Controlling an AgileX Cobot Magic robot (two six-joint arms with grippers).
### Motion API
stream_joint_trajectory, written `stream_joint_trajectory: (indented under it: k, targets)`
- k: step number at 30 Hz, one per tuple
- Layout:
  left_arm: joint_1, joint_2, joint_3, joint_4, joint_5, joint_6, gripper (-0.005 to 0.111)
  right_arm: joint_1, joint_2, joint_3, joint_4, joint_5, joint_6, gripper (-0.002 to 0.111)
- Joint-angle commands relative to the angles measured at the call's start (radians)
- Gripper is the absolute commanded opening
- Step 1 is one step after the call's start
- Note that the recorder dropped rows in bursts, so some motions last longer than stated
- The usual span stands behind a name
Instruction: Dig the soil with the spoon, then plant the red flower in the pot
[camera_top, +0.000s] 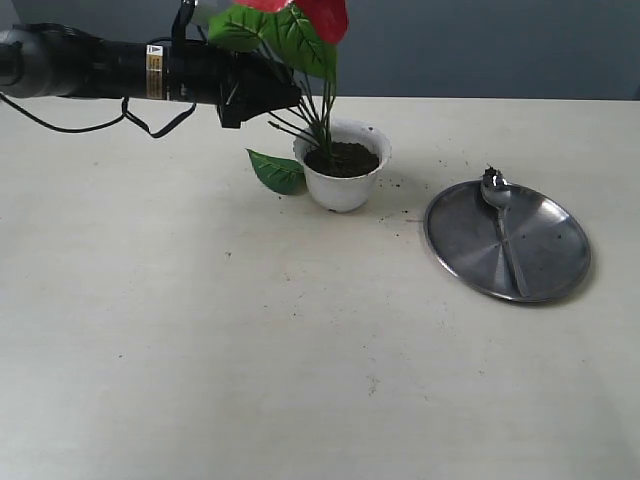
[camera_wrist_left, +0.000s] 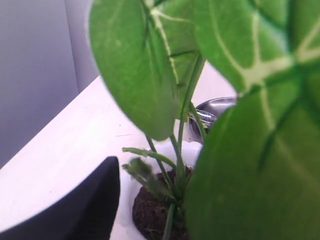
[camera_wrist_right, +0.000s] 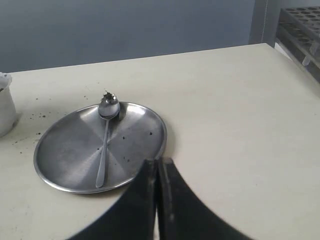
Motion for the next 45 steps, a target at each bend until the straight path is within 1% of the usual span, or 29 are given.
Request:
stream_joint_trajectory:
  k: [1, 6, 13, 19, 25, 27, 29, 32, 37, 41, 45]
  targets:
    - [0.023, -0.010, 0.002, -0.002, -0.005, -0.007, 0.050, -0.004, -0.004, 0.002, 0.001, -0.010, -0.003, 0.000]
    - [0.037, -0.010, 0.002, 0.005, -0.005, -0.007, 0.050, -0.004, -0.004, 0.002, 0.001, -0.010, -0.003, 0.000]
    - [0.038, -0.010, 0.002, -0.001, -0.005, -0.007, 0.050, -0.004, -0.004, 0.002, 0.001, -0.010, -0.003, 0.000]
    - [0.020, -0.012, 0.002, -0.017, -0.005, -0.009, 0.050, -0.004, -0.004, 0.002, 0.001, -0.008, -0.003, 0.000]
    - [-0.016, -0.028, 0.002, -0.050, -0.005, 0.000, 0.049, -0.004, -0.004, 0.002, 0.001, -0.008, -0.003, 0.000]
    - [-0.029, -0.028, 0.002, -0.076, -0.005, 0.000, 0.044, -0.004, -0.004, 0.002, 0.001, -0.008, -0.003, 0.000]
    - [-0.039, -0.028, 0.002, -0.078, -0.005, 0.005, 0.032, -0.004, -0.004, 0.002, 0.001, -0.008, -0.003, 0.000]
    - [-0.060, -0.028, 0.002, -0.069, -0.005, 0.058, 0.017, -0.004, -0.004, 0.002, 0.001, -0.008, -0.003, 0.000]
    - [-0.100, -0.028, 0.002, -0.060, -0.005, 0.081, 0.000, -0.004, -0.004, 0.002, 0.010, -0.011, -0.003, 0.000]
    - [-0.124, -0.028, 0.002, -0.056, -0.005, 0.091, 0.000, -0.004, -0.004, 0.002, 0.010, -0.011, -0.003, 0.000]
    - [-0.127, -0.028, 0.002, -0.047, -0.005, 0.091, 0.000, -0.004, -0.004, 0.002, 0.010, -0.011, -0.003, 0.000]
